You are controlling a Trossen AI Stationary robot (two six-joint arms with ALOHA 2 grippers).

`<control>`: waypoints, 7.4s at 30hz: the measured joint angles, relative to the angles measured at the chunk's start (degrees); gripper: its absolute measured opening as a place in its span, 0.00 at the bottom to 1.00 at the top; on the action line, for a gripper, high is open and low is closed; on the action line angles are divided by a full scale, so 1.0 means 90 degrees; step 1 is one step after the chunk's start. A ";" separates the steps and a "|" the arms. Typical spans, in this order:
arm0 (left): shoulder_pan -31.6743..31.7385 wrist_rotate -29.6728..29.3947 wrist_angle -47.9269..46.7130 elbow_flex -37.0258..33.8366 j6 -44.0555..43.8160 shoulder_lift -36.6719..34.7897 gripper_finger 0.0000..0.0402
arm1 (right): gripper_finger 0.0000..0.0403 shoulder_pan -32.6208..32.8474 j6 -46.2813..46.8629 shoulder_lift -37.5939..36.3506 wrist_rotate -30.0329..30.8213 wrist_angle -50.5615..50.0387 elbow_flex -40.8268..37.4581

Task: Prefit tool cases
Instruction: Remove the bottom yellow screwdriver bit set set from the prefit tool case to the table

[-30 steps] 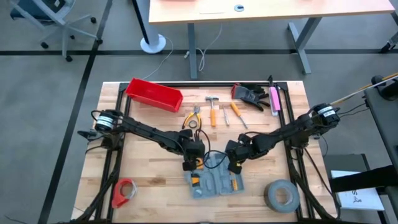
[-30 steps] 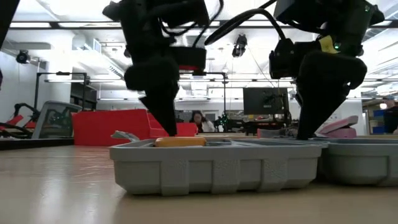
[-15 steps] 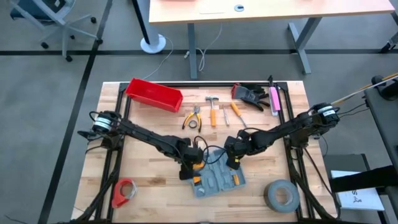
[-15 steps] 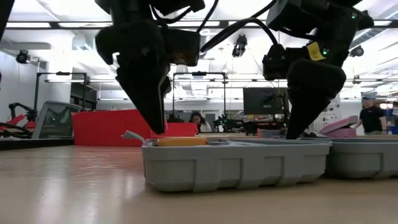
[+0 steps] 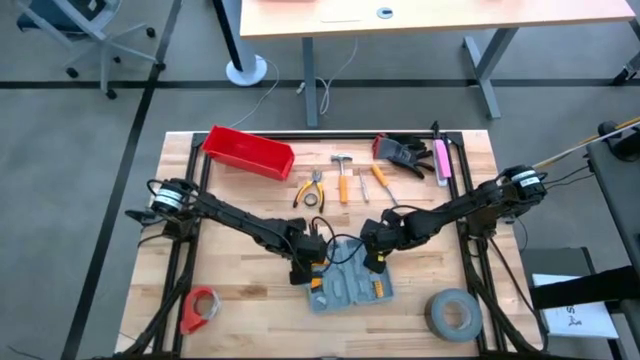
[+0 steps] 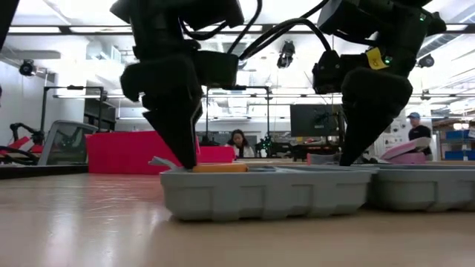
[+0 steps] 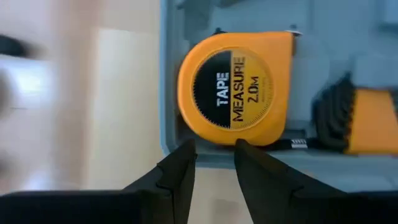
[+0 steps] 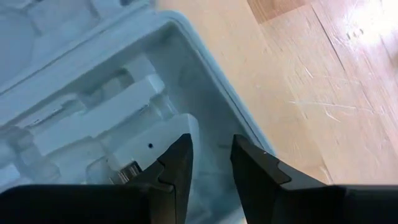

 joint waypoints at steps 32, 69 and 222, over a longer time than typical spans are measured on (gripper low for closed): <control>0.0433 -0.0201 -0.0407 0.0166 0.0269 -0.0090 0.27 | 0.26 -0.0037 -0.0975 -0.0018 -0.0956 0.0015 0.0168; -0.0598 0.0307 0.1711 0.0221 0.1542 -0.0339 0.27 | 0.34 0.1452 -0.0740 -0.0003 -0.1348 -0.0422 0.0879; -0.0888 0.0446 0.4921 -0.3075 -0.3513 -0.2781 0.30 | 0.06 0.1224 -0.8986 0.2207 -0.1001 -0.2165 0.3283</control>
